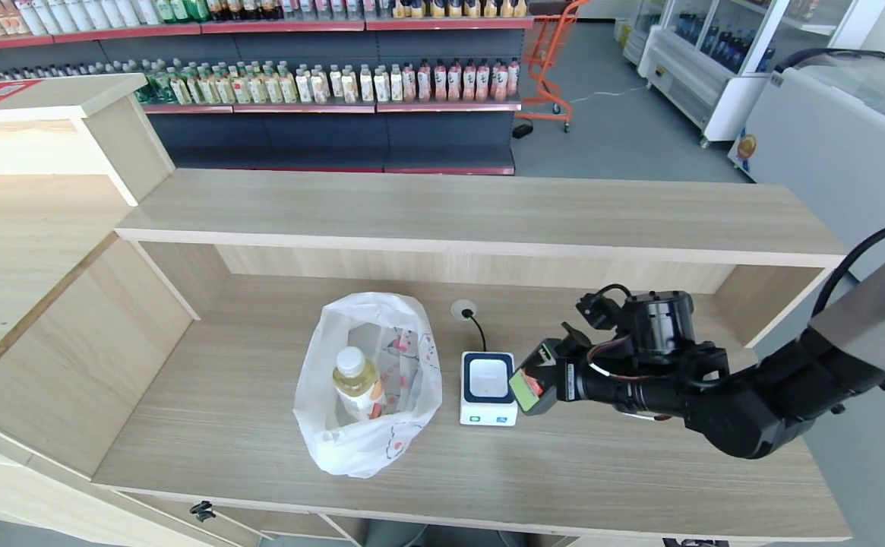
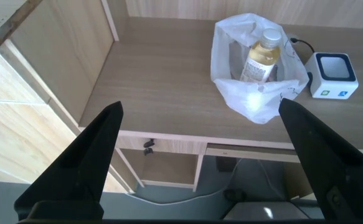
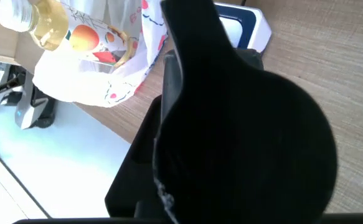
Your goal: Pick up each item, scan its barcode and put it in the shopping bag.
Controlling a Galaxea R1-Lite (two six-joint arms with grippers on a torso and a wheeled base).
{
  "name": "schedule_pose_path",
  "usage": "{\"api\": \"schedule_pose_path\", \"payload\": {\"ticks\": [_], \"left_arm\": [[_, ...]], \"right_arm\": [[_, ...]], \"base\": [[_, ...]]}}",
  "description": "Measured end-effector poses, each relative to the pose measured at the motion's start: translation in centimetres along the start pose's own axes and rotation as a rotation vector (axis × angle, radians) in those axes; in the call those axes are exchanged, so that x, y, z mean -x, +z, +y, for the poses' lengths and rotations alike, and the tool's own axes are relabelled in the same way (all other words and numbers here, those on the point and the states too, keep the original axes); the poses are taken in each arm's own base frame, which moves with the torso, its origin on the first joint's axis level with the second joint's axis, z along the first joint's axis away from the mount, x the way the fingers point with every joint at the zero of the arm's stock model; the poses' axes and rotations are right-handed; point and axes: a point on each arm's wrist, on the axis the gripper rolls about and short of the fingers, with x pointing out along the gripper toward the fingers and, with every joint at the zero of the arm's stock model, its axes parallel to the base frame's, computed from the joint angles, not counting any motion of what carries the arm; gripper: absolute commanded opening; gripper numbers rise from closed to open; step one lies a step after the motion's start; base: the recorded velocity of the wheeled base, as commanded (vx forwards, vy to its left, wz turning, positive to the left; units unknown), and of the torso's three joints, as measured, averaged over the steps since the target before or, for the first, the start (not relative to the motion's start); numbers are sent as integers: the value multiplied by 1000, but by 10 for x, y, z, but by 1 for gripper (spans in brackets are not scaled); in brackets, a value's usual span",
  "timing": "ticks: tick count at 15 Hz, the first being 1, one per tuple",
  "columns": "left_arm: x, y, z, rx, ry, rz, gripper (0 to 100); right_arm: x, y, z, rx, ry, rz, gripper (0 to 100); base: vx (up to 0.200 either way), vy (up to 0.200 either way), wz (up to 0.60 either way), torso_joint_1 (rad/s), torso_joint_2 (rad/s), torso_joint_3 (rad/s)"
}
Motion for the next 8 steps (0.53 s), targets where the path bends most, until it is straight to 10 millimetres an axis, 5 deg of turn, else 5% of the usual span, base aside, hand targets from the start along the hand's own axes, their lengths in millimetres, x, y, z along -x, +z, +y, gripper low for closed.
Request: {"api": "schedule_pose_path", "payload": {"ticks": [8], "left_arm": [[0,0,0,0,0,0,100]], "right_arm": [[-53,-2,-2,38,-12,-6,0]], "base": [[0,0,0,0,0,0]]}}
